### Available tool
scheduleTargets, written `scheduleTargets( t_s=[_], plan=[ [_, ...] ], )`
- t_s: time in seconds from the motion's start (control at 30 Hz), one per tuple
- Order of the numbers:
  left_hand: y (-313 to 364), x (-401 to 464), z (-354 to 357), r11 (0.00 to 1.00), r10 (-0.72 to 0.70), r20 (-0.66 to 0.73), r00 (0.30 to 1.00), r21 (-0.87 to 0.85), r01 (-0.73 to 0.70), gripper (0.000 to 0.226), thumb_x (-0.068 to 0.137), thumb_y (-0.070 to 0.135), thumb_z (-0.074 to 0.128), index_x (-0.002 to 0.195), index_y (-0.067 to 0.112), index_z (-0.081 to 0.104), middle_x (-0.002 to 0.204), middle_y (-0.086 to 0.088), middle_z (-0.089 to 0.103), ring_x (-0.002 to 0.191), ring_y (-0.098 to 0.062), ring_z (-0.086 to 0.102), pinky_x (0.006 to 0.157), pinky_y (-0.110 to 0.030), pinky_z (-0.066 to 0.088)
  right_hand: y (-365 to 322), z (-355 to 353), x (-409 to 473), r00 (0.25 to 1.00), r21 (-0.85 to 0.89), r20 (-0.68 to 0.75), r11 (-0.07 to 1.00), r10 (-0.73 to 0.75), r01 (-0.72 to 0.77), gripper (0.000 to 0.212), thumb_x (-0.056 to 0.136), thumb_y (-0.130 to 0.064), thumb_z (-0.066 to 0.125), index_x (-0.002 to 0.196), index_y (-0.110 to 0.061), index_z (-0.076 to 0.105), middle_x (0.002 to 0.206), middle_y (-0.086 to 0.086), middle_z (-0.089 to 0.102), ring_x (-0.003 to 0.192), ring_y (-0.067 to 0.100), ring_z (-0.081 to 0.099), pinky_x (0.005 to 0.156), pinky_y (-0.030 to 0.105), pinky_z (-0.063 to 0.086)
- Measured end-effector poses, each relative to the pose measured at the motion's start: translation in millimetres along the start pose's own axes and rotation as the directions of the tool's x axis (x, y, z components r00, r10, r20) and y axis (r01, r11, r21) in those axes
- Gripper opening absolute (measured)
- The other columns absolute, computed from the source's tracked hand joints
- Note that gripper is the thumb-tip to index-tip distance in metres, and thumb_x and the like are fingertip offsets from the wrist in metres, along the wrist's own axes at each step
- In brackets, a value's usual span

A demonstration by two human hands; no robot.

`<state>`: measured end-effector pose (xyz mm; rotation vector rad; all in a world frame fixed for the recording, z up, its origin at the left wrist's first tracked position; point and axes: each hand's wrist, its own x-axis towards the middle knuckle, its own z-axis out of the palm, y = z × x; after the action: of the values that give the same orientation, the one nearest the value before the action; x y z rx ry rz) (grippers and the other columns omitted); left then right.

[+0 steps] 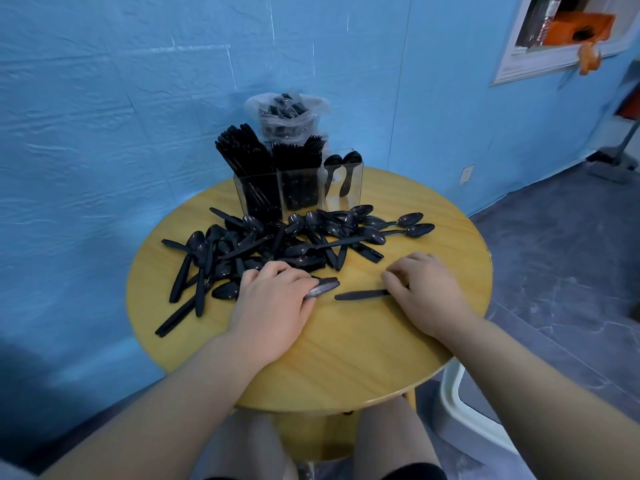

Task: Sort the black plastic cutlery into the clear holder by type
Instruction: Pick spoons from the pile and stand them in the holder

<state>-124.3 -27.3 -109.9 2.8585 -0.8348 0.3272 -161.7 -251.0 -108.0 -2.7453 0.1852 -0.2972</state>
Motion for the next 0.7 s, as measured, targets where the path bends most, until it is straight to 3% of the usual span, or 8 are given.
scheduleTargets(
  t_s=[0.1,0.23,0.5,0.7],
  plan=[
    [1,1,-7,1.0,-0.022,-0.012,1.0,0.022,0.022,0.052,0.092,0.054,0.045,0.141,0.038,0.039,0.141,0.02,0.043,0.132,-0.011,0.028,0.106,-0.036,0.023,-9,2,-6,0.998,0.029,-0.062,1.0,0.01,-0.008,0.036,0.098,-0.04,0.038,0.113,-0.018,0.063,0.11,0.0,0.06,0.106,0.018,0.044,0.085,0.029,0.038],
    [-21,-17,-19,0.99,-0.139,-0.085,0.987,-0.008,0.139,0.055,0.088,0.058,0.045,0.137,0.033,0.048,0.137,0.014,0.049,0.13,-0.015,0.033,0.106,-0.041,0.029,-7,-3,-15,0.996,0.024,-0.056,0.998,0.066,-0.065,0.033,0.095,-0.032,0.043,0.122,-0.022,0.059,0.123,-0.002,0.053,0.119,0.016,0.038,0.093,0.029,0.036],
    [-41,-42,-10,0.953,-0.296,-0.02,0.955,-0.074,0.293,0.055,0.087,0.06,0.047,0.136,0.034,0.048,0.137,0.015,0.045,0.13,-0.014,0.031,0.108,-0.037,0.027,-15,3,-13,0.999,0.001,0.001,0.999,0.033,-0.033,0.018,0.088,-0.023,0.056,0.104,-0.023,0.063,0.101,-0.006,0.047,0.101,0.014,0.042,0.077,0.024,0.039],
    [-42,-43,-6,0.927,-0.352,-0.037,0.935,-0.155,0.342,0.054,0.086,0.057,0.053,0.133,0.031,0.05,0.133,0.011,0.048,0.126,-0.016,0.036,0.104,-0.033,0.033,-13,1,-15,0.994,0.243,-0.068,0.968,0.08,-0.061,0.012,0.09,-0.012,0.053,0.093,-0.023,0.059,0.09,-0.006,0.057,0.08,0.01,0.052,0.066,0.025,0.045]
  ],
)
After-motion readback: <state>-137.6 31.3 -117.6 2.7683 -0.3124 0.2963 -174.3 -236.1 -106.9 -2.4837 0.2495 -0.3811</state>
